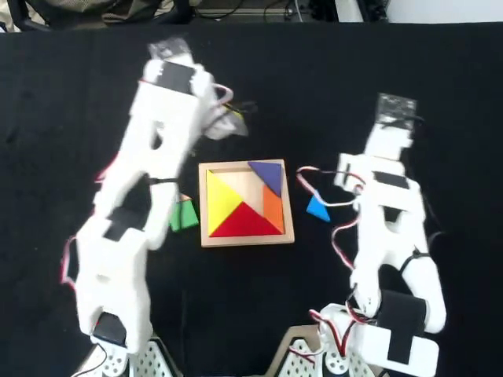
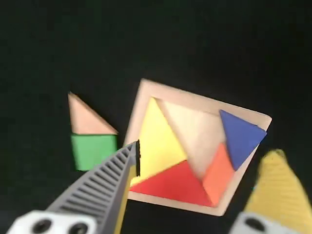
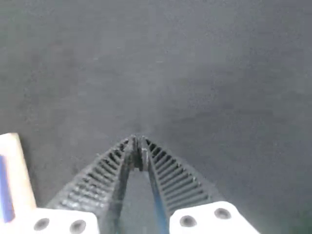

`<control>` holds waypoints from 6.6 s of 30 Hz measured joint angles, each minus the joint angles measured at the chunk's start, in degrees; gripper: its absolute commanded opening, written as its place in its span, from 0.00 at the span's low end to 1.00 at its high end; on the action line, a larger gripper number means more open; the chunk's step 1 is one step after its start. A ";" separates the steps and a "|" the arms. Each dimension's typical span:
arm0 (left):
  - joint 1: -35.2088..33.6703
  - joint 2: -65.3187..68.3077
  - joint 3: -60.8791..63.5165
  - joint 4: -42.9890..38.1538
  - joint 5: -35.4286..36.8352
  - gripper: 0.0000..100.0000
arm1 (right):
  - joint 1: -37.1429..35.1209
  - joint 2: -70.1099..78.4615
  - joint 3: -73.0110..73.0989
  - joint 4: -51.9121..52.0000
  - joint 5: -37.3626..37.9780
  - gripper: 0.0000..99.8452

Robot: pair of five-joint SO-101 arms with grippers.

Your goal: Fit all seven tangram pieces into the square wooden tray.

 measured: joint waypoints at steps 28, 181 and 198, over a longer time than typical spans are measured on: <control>-27.78 -5.54 41.76 -27.69 -21.71 0.03 | -23.30 27.69 -30.51 12.92 8.18 0.01; -40.79 -6.86 48.97 -36.40 -1.41 0.03 | -60.31 54.24 -74.64 45.19 10.29 0.20; -40.79 -6.86 48.97 -36.40 -1.41 0.03 | -60.31 54.42 -74.81 45.19 10.29 0.22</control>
